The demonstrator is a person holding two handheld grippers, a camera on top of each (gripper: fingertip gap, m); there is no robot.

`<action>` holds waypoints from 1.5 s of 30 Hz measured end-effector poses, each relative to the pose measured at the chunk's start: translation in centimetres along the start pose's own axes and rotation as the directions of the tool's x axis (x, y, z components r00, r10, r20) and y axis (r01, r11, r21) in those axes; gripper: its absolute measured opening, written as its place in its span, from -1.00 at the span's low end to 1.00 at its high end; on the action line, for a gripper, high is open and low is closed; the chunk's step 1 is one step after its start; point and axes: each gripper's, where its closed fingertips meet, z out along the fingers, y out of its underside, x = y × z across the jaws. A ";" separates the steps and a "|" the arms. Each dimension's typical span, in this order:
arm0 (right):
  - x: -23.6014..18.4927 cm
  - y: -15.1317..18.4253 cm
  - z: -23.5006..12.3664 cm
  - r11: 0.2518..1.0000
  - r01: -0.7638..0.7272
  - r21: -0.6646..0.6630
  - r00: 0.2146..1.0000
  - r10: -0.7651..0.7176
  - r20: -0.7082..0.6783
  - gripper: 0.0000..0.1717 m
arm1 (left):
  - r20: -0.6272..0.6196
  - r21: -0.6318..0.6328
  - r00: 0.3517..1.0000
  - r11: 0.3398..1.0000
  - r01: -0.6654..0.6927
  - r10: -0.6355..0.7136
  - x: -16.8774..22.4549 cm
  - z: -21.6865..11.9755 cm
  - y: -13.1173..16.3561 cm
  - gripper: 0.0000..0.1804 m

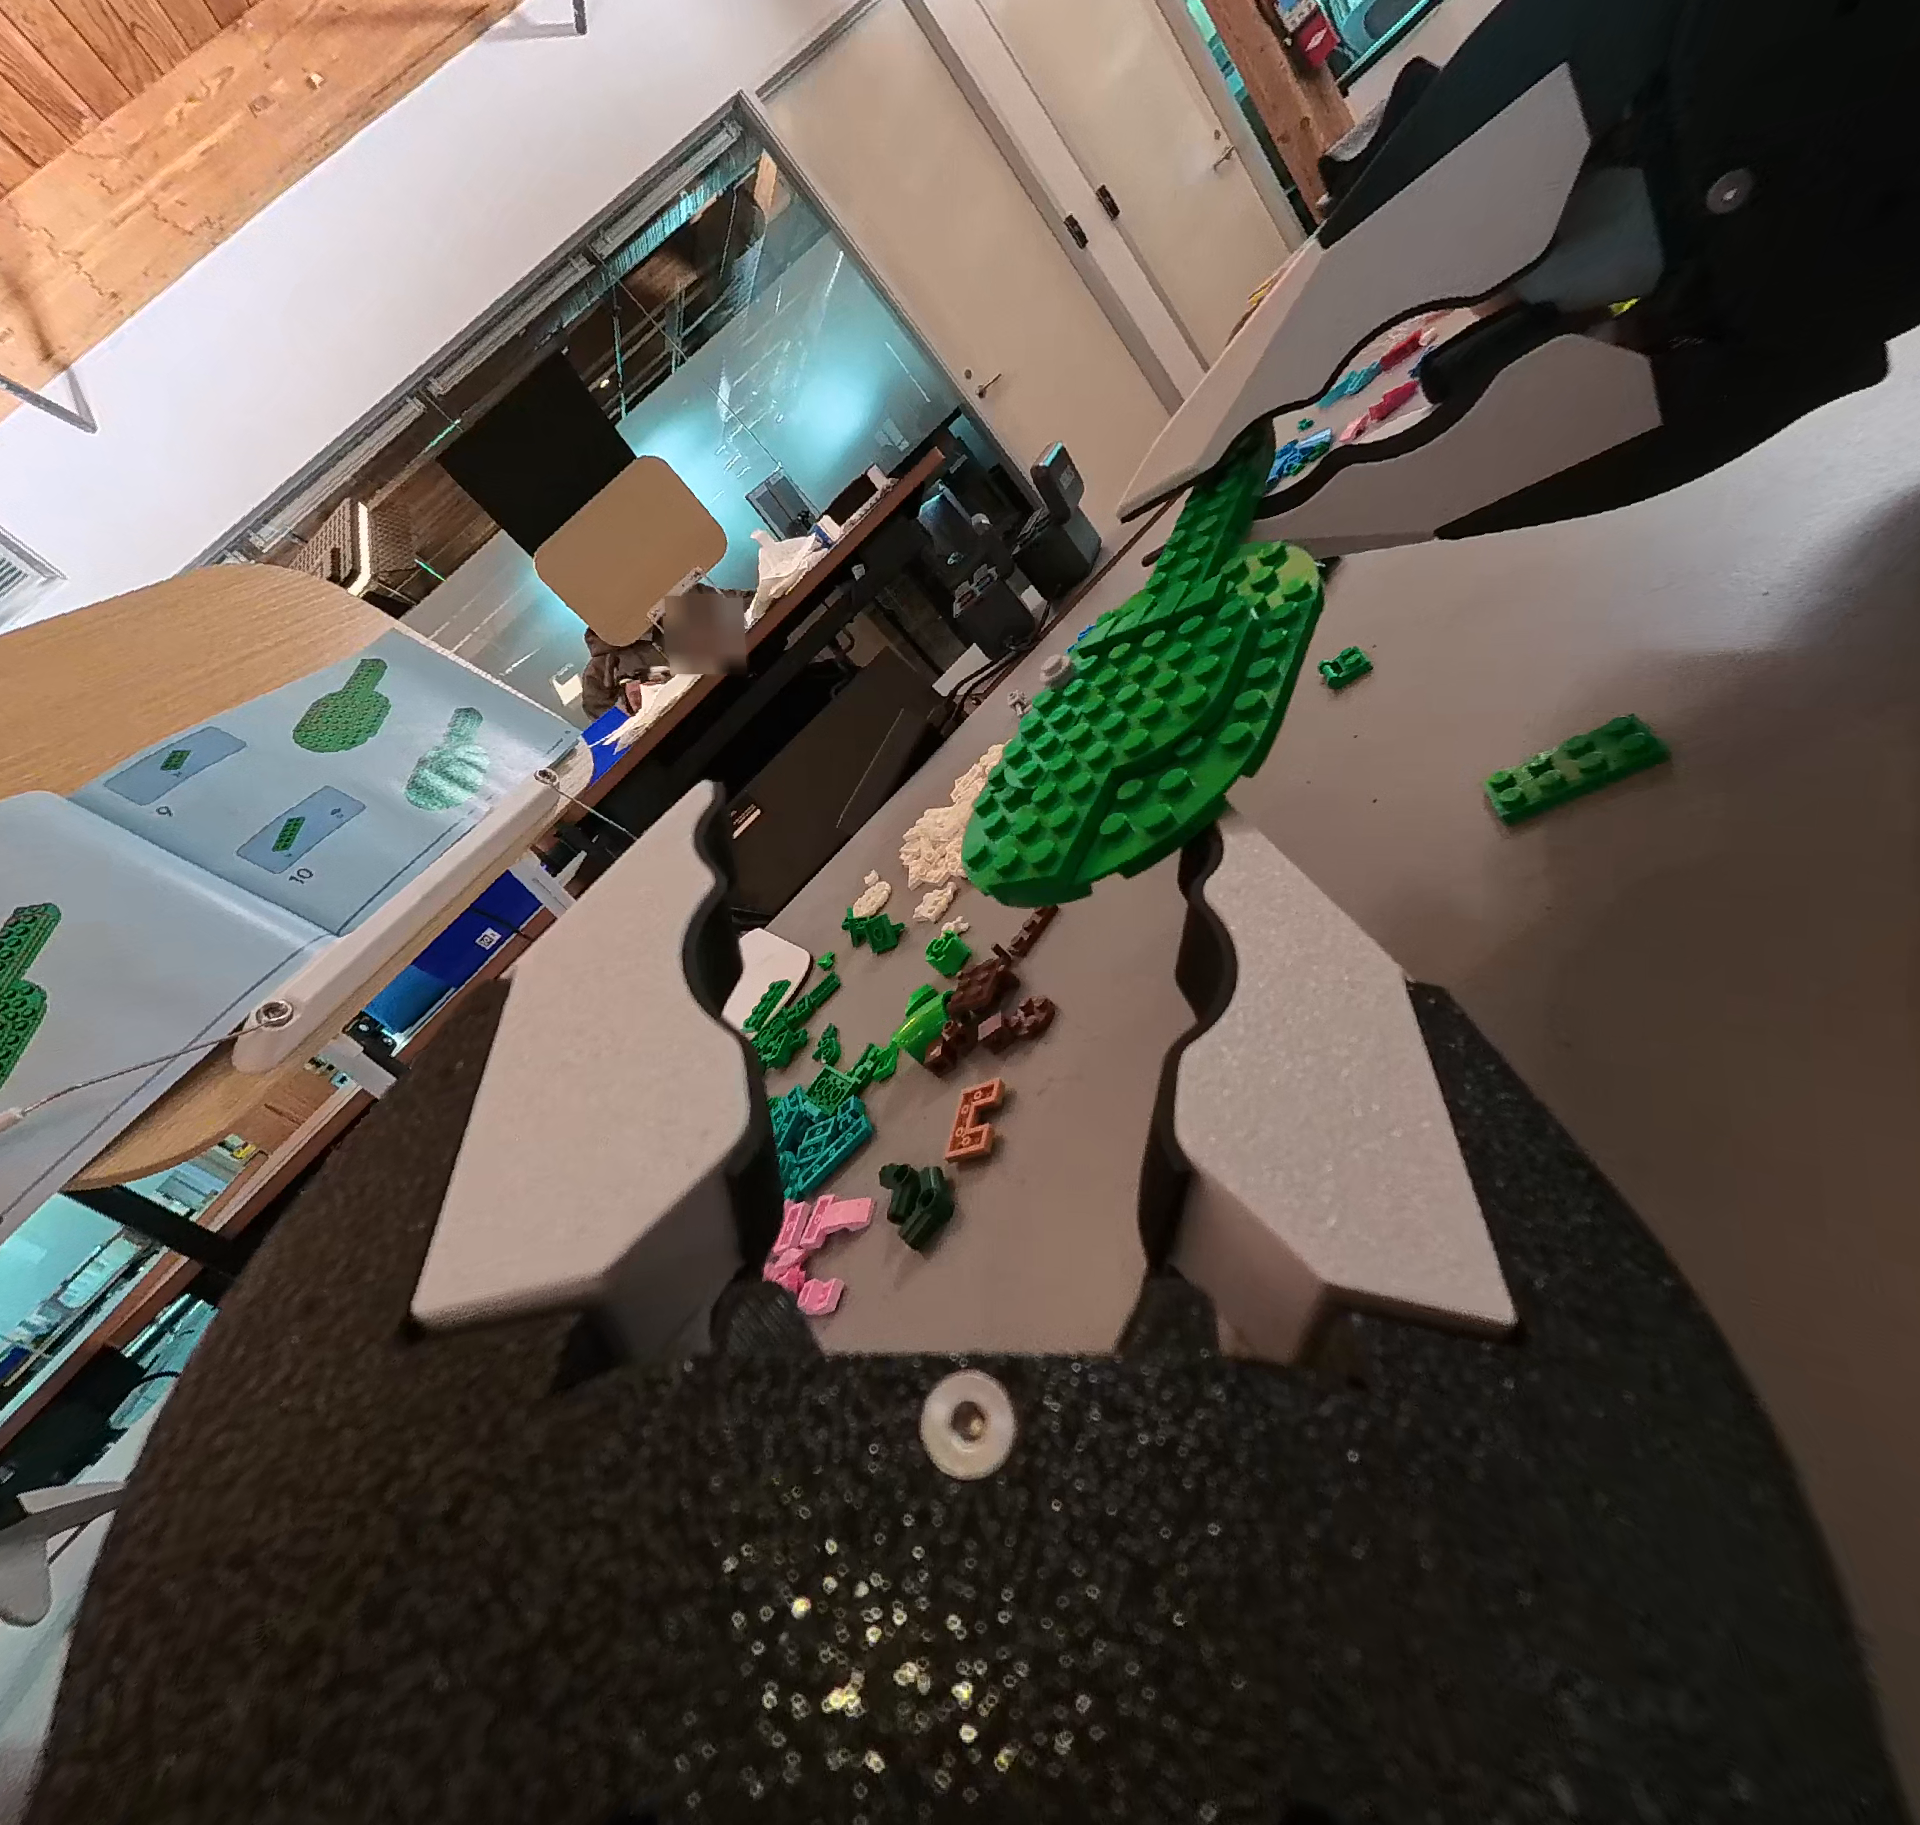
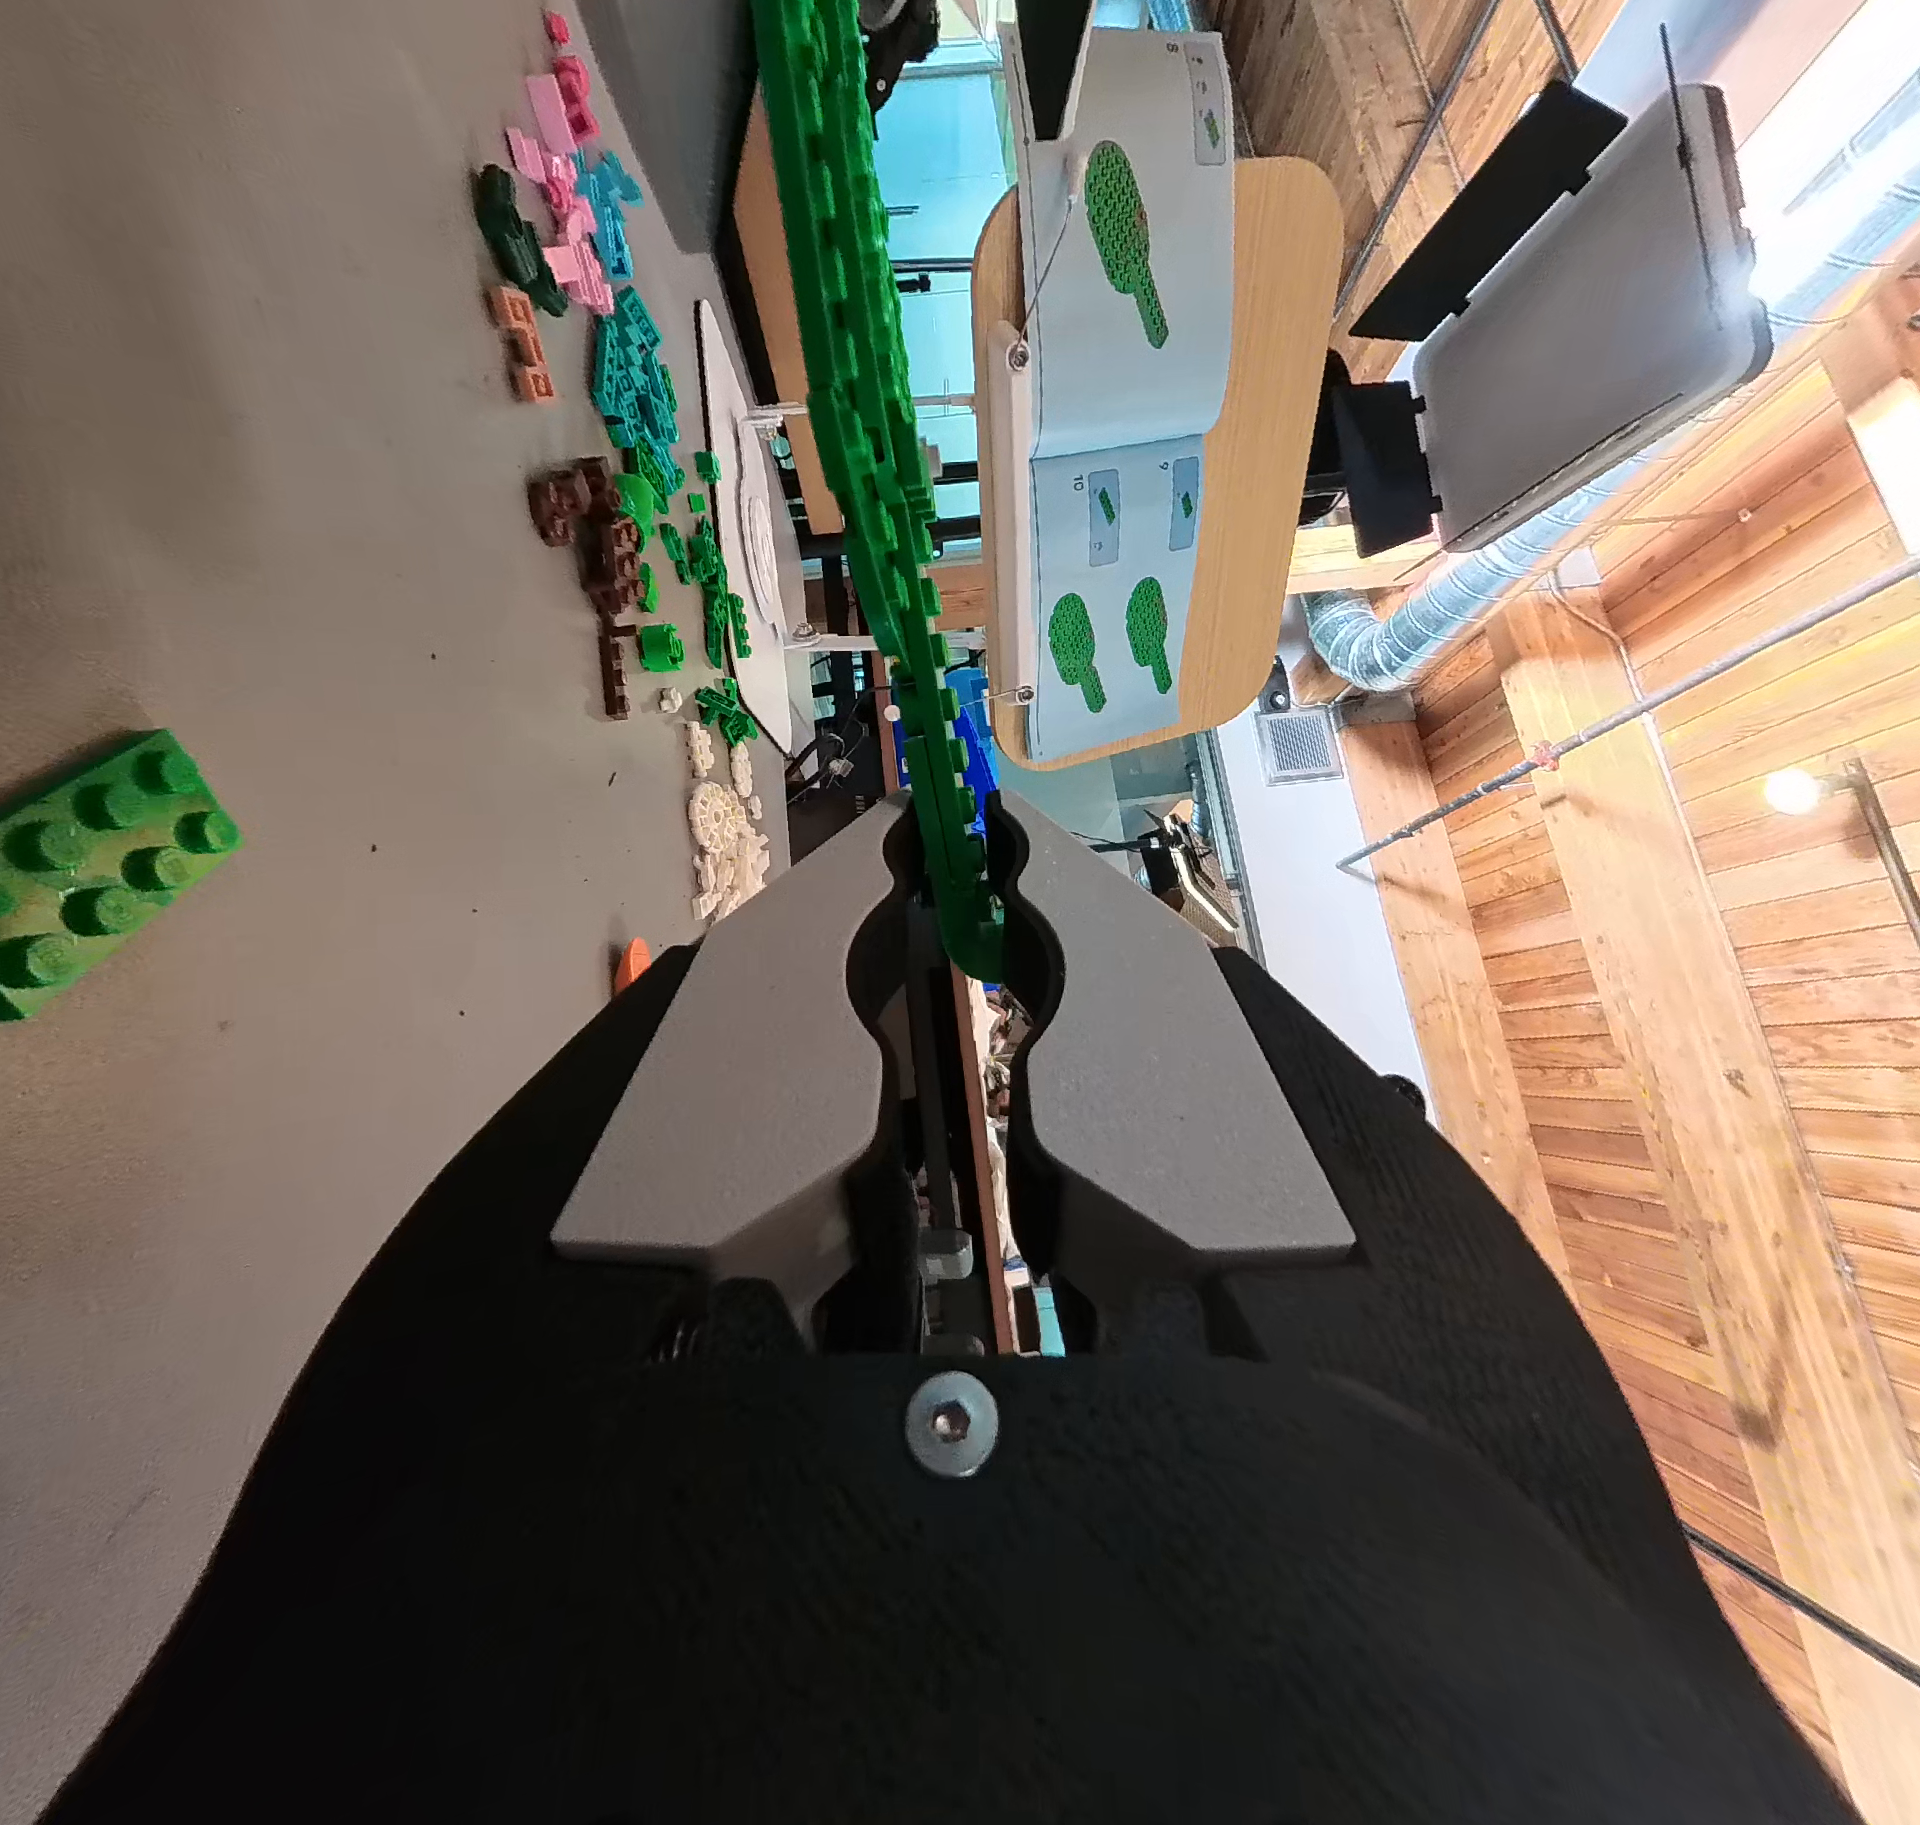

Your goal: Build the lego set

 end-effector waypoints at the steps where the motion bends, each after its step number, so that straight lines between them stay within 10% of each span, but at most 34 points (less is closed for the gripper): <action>1: 0.0 0.0 0.0 1.000 0.001 0.000 1.000 -0.001 -0.001 -0.90 | -0.003 0.001 1.000 1.000 -0.003 0.003 0.1 0.0 0.0 -0.08; 36: -0.9 -1.0 0.0 0.998 -0.010 0.056 0.999 0.008 0.044 -0.83 | -0.025 -0.053 0.848 0.847 -0.529 0.529 4.0 0.6 0.1 -0.95; 45: -1.9 3.0 -1.2 0.982 -0.187 -0.012 0.962 0.186 0.198 -0.46 | -0.036 -0.144 0.769 0.758 -0.636 0.638 3.7 1.0 1.6 -0.94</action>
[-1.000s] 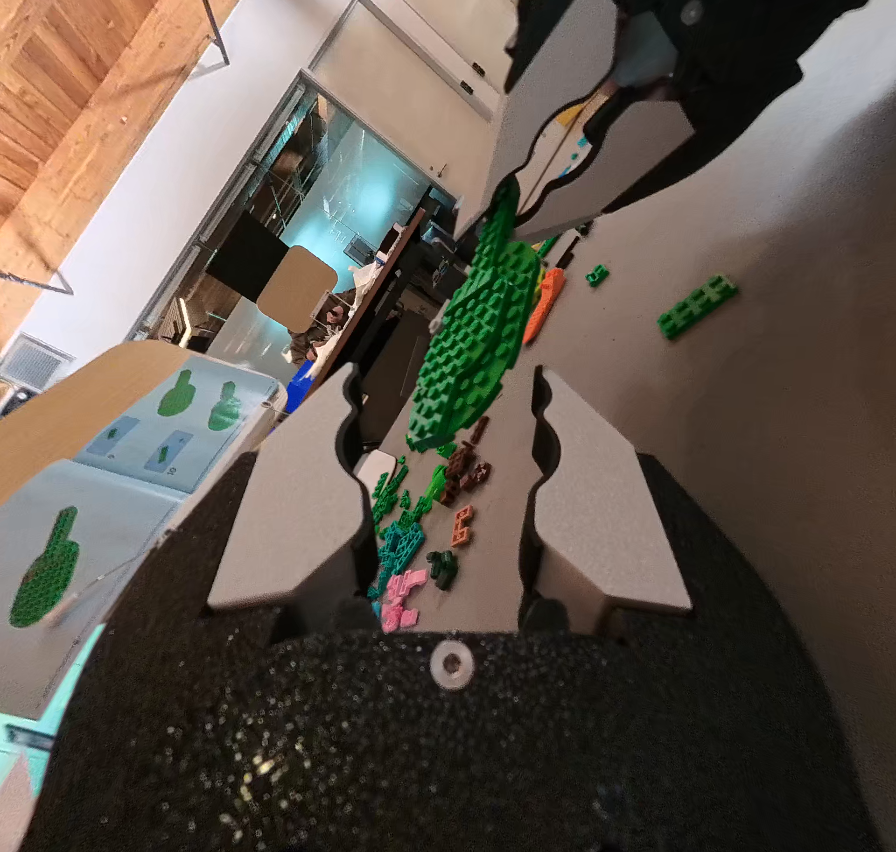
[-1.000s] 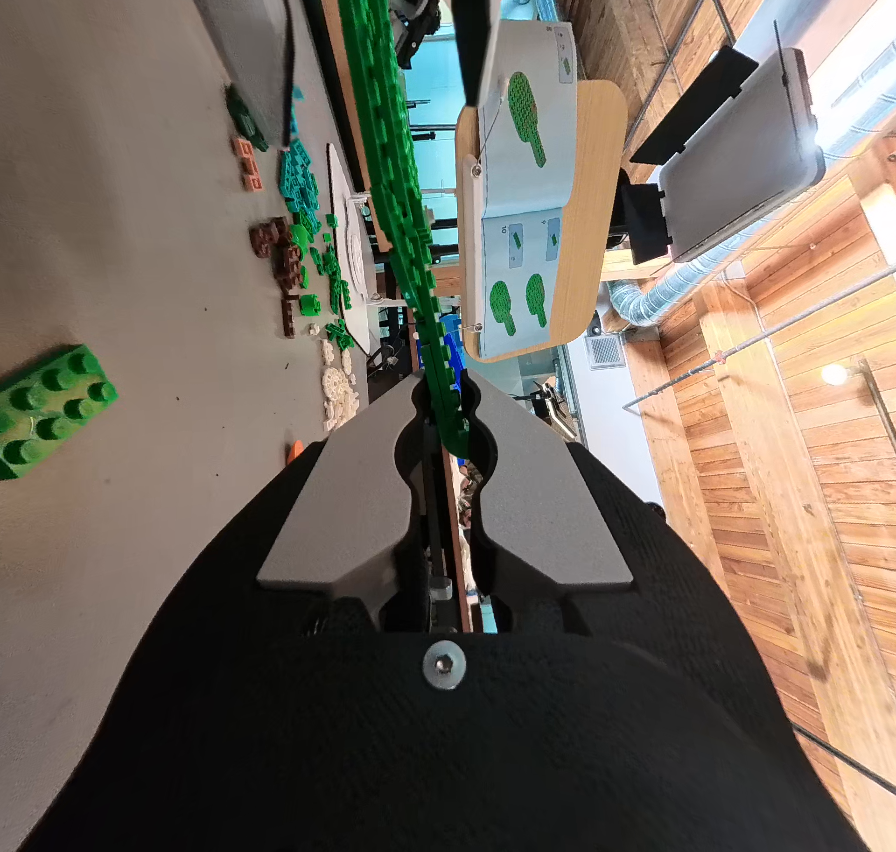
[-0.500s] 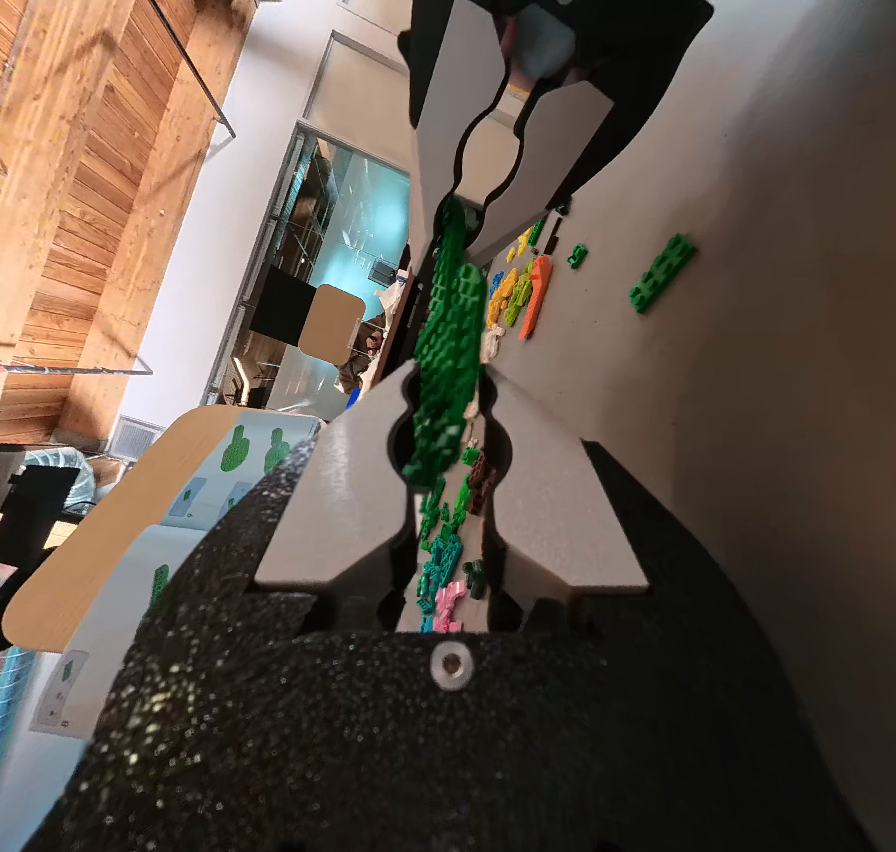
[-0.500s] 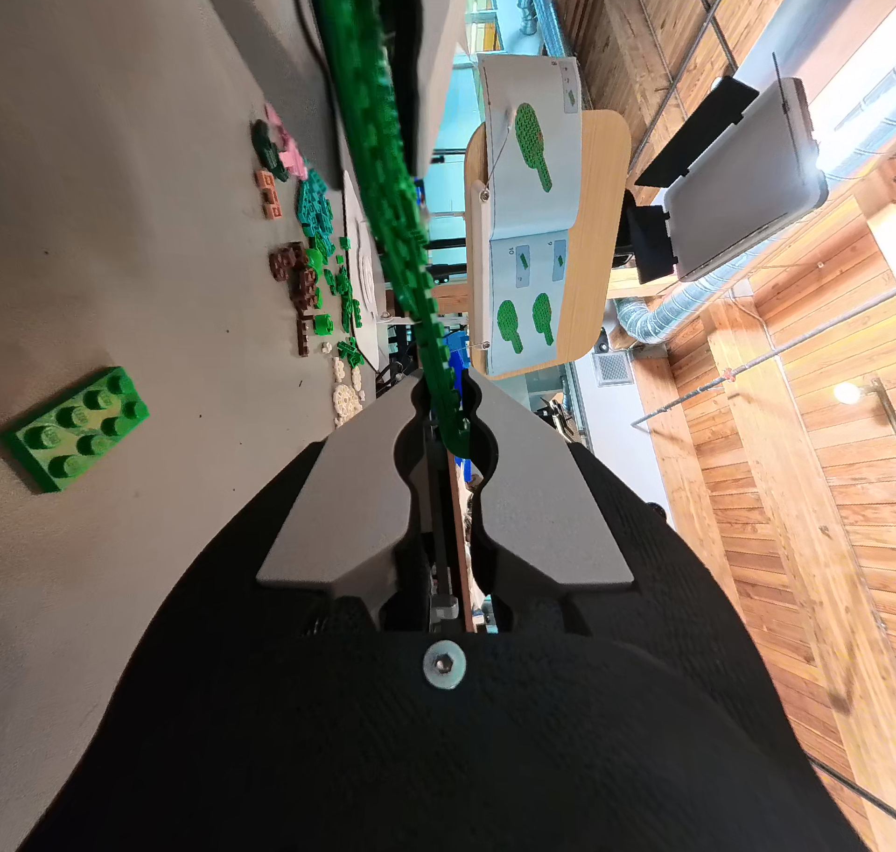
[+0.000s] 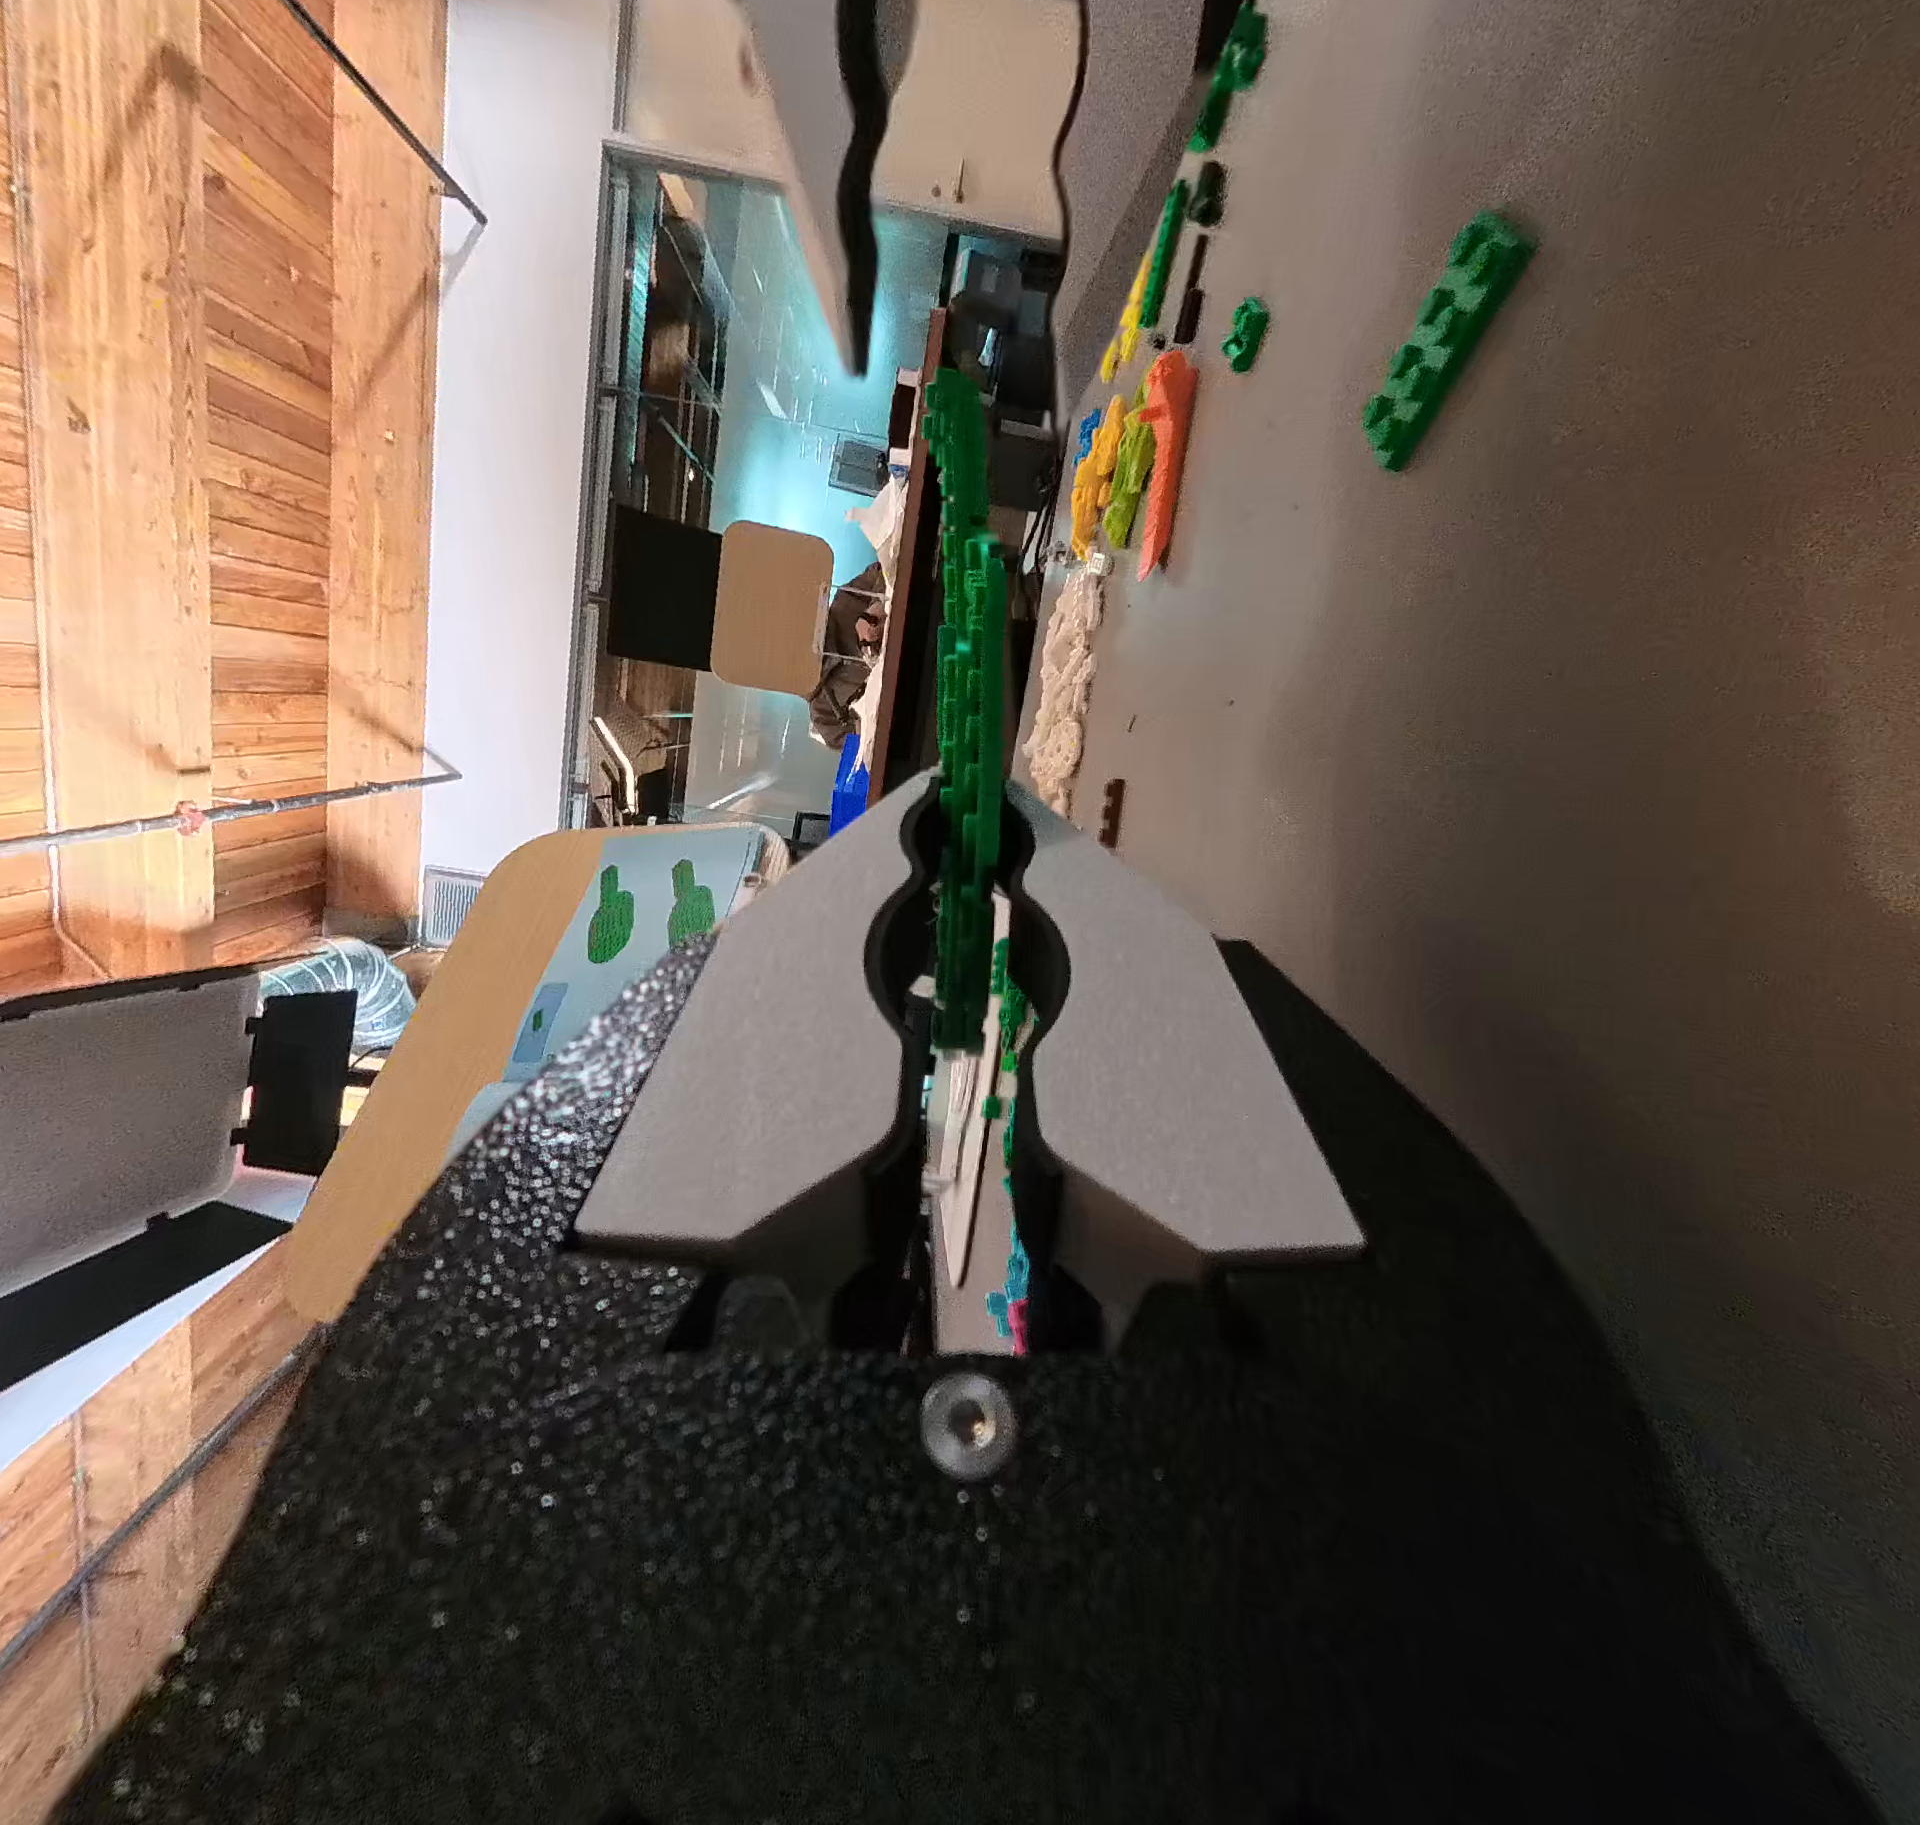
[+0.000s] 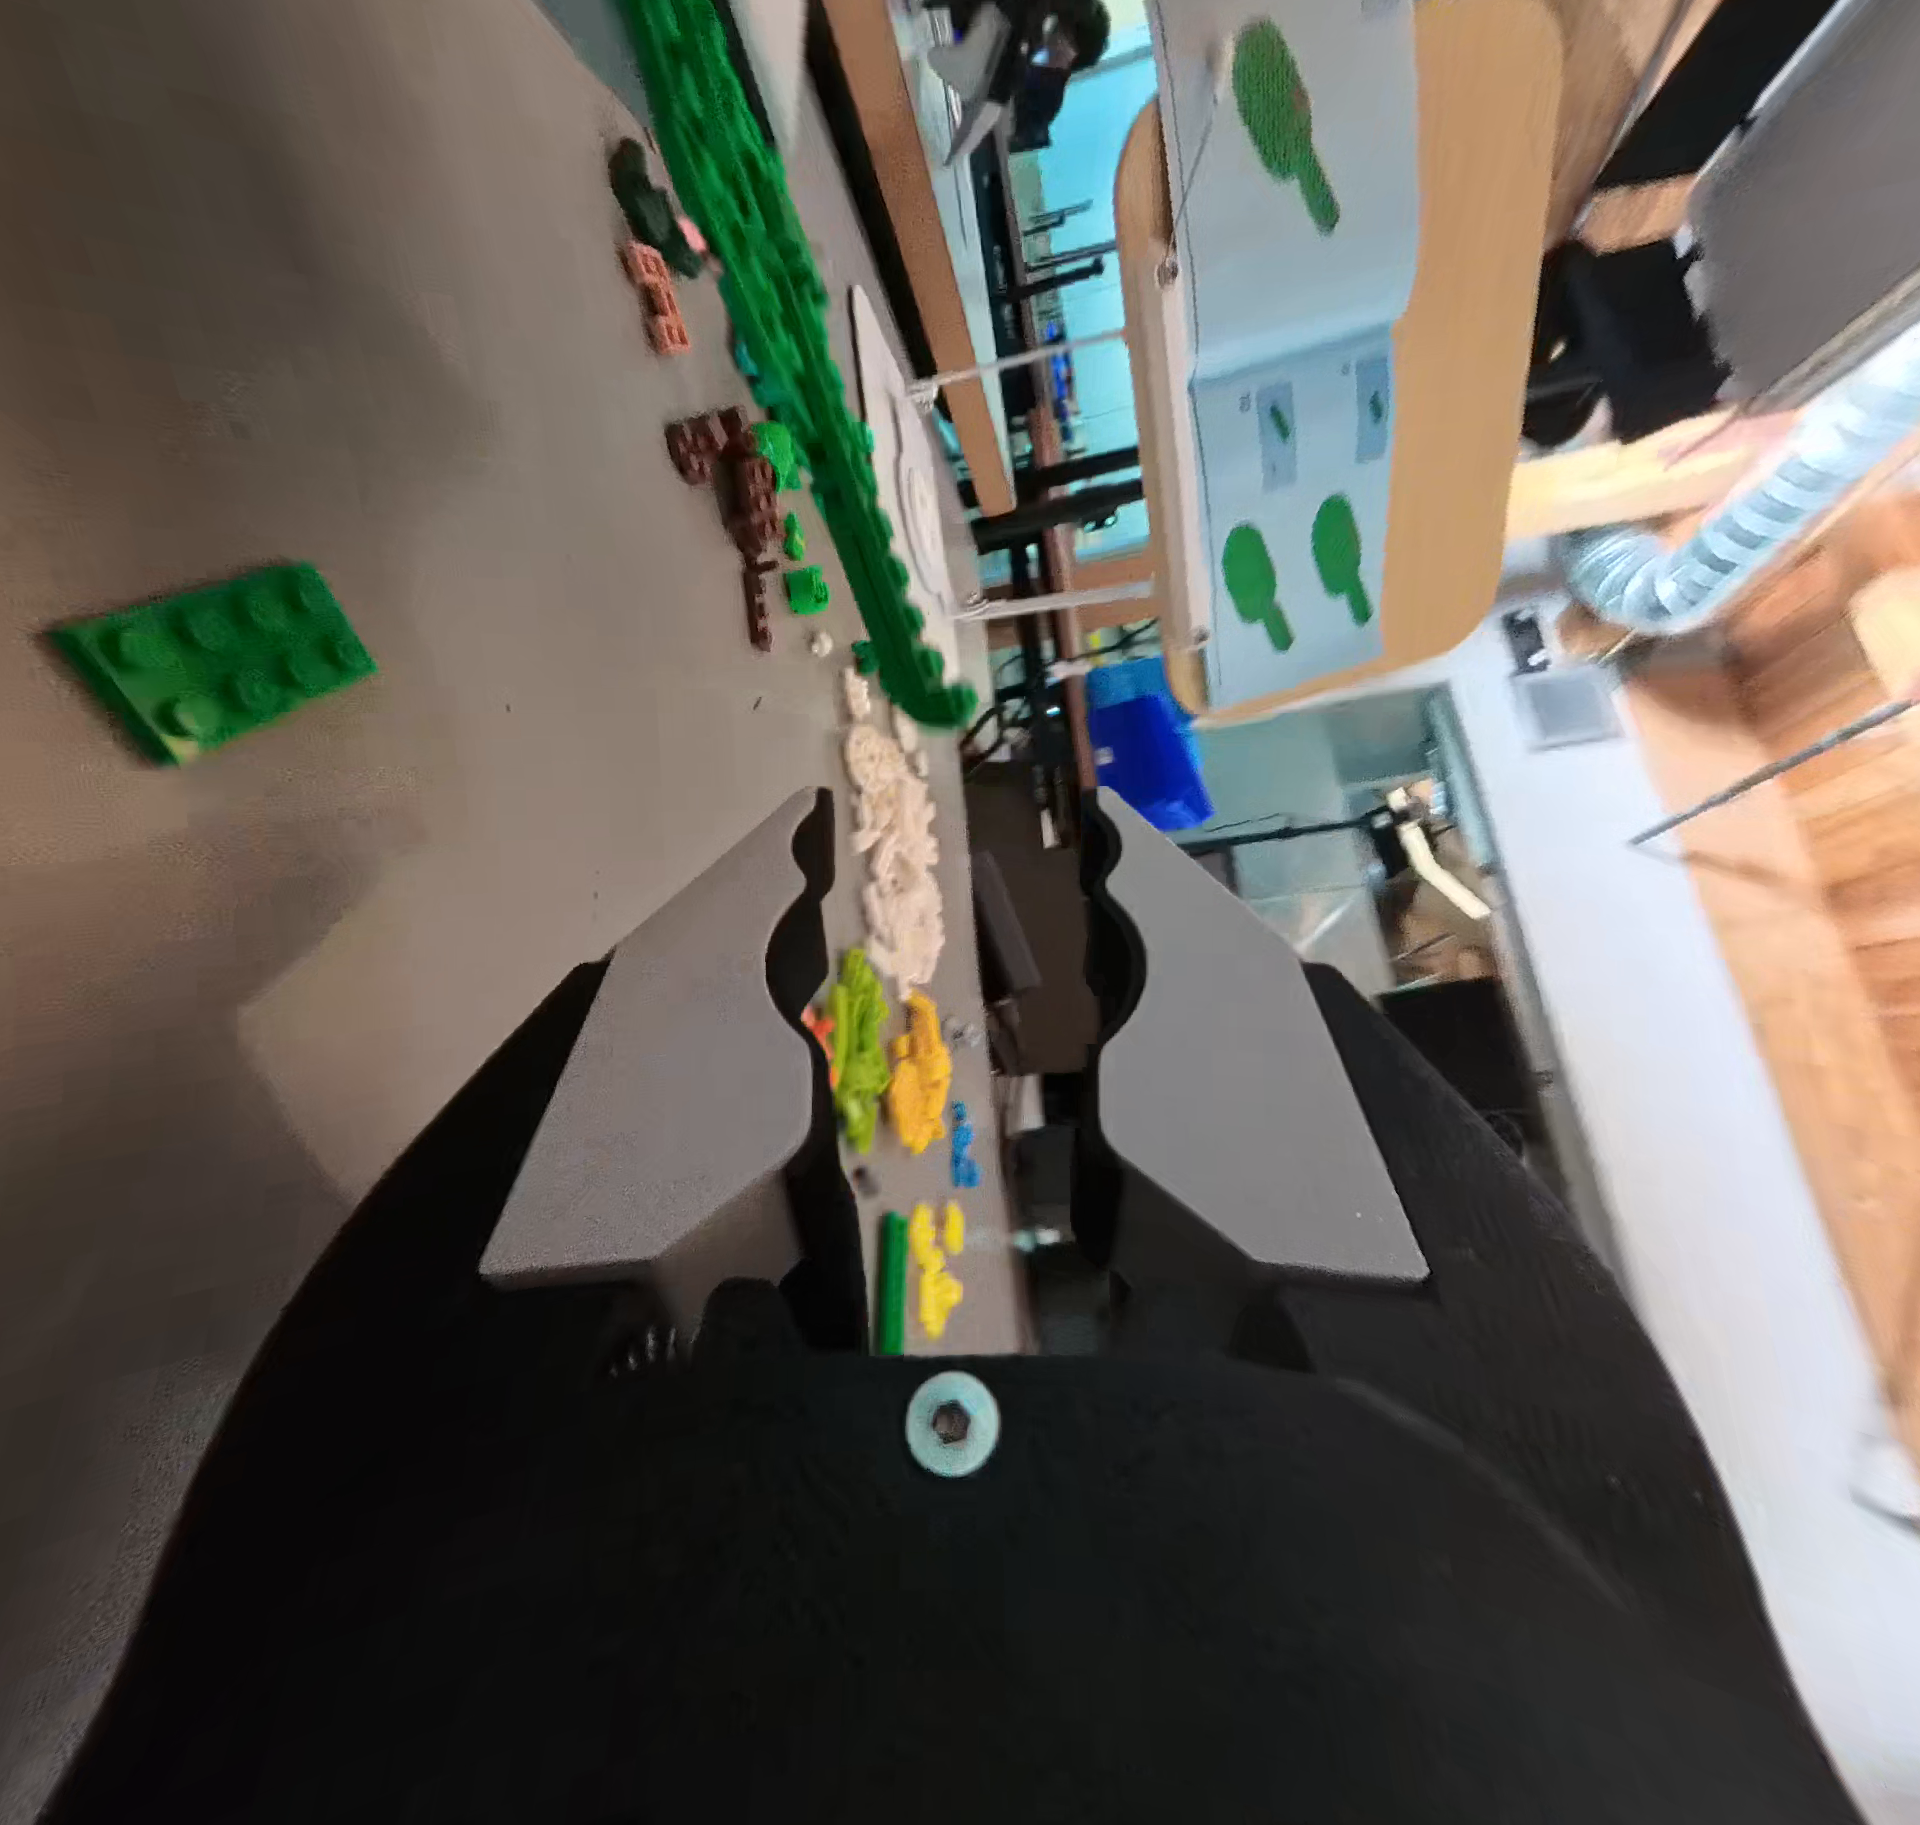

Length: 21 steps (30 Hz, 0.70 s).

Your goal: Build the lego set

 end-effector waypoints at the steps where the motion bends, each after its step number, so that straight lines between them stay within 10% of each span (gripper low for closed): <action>1: -0.1 0.7 -0.3 0.998 -0.061 -0.010 0.997 0.061 0.038 -0.46 | 0.002 0.001 1.000 1.000 0.012 -0.012 -0.1 0.0 0.1 -0.95; 4: -3.3 2.3 -1.7 0.918 -0.376 -0.128 0.851 0.396 0.345 -0.52 | -0.002 0.004 1.000 1.000 -0.005 0.005 -0.1 -0.2 0.5 -0.94; 7: -6.7 -0.7 -4.4 0.696 -0.655 -0.295 0.379 0.640 0.669 -0.55 | -0.034 0.003 0.998 0.999 -0.048 0.048 0.7 -0.2 1.0 -0.94; 9: -7.7 -2.3 -5.4 0.642 -0.684 -0.346 0.214 0.630 0.746 -0.60 | -0.040 -0.004 0.998 0.999 -0.052 0.051 0.8 -0.2 1.2 -0.95; 18: -9.5 -6.4 -6.2 0.667 -0.658 -0.349 0.026 0.484 0.875 -0.54 | -0.018 0.008 0.999 0.999 -0.040 0.040 0.4 -0.6 1.0 -0.94; 21: -8.7 -6.1 -4.9 0.719 -0.656 -0.227 0.169 0.433 0.885 -0.50 | -0.027 0.010 0.999 1.000 -0.029 0.029 0.5 -0.6 1.0 -0.94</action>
